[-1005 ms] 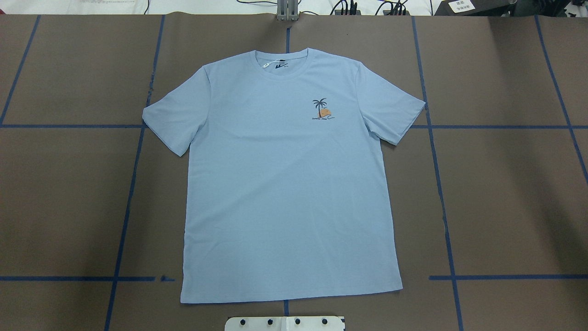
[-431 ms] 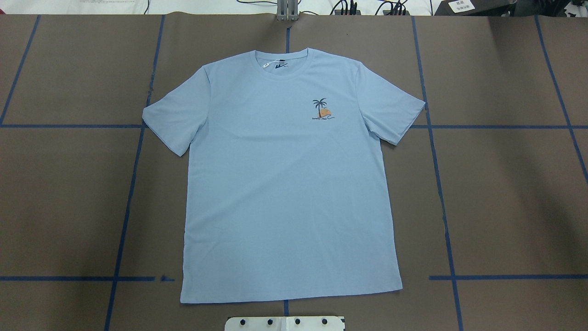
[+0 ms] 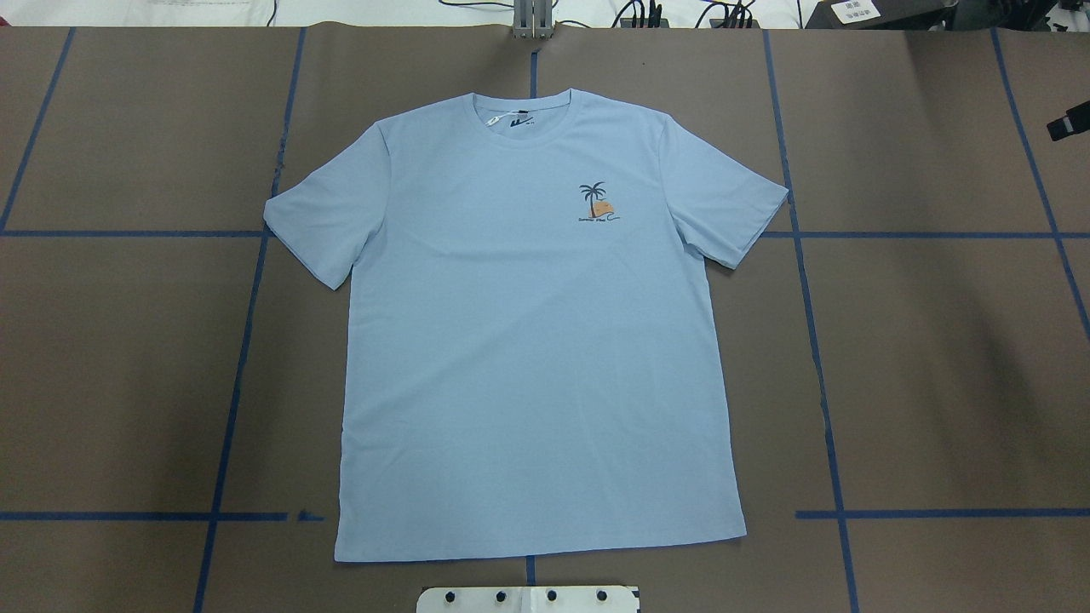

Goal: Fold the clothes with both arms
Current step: 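Move the right gripper down to the sleeve nearest it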

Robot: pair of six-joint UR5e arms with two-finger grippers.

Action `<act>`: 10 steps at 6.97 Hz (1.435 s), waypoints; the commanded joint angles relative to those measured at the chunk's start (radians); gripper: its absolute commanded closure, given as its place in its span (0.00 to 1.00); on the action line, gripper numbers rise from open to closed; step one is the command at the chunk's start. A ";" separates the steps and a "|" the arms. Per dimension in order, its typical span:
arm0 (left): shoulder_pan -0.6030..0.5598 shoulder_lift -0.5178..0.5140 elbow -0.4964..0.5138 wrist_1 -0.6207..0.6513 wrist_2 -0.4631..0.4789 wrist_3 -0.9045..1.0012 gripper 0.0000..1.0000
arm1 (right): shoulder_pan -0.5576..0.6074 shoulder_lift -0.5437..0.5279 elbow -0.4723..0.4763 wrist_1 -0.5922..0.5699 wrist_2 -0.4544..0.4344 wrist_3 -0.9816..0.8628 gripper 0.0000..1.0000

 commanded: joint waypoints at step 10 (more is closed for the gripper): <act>0.001 -0.012 -0.007 -0.073 -0.014 -0.005 0.00 | -0.504 0.220 -0.420 0.577 -0.496 0.722 0.26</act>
